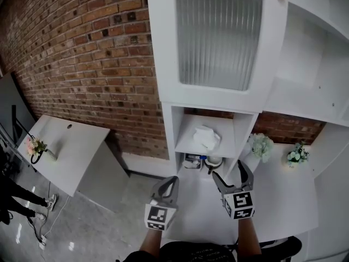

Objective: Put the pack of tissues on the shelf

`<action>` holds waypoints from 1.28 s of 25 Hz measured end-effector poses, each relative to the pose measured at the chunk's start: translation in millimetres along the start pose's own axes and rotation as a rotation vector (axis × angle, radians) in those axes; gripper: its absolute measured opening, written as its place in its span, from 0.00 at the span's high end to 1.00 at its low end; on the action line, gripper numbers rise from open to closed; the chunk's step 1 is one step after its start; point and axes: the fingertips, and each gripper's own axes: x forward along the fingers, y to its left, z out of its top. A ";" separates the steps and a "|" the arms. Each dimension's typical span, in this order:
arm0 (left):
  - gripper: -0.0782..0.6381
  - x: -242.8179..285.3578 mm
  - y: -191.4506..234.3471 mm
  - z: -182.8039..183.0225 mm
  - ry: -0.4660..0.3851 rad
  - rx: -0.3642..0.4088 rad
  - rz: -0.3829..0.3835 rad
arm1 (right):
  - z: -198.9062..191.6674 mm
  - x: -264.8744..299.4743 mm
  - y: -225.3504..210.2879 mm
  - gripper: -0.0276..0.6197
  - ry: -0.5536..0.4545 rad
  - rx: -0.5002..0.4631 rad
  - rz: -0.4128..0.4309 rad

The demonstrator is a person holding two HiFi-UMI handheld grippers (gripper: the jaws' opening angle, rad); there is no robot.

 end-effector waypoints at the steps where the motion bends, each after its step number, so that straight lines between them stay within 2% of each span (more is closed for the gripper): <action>1: 0.88 -0.1 -1.0 -0.1 0.000 -0.001 0.000 | -0.7 -1.3 -0.1 0.33 -0.002 0.002 -0.001; 32: 0.88 -2.8 -18.5 -12.5 0.015 -0.006 -0.036 | -43.7 -46.8 7.3 0.33 -0.034 0.050 -0.051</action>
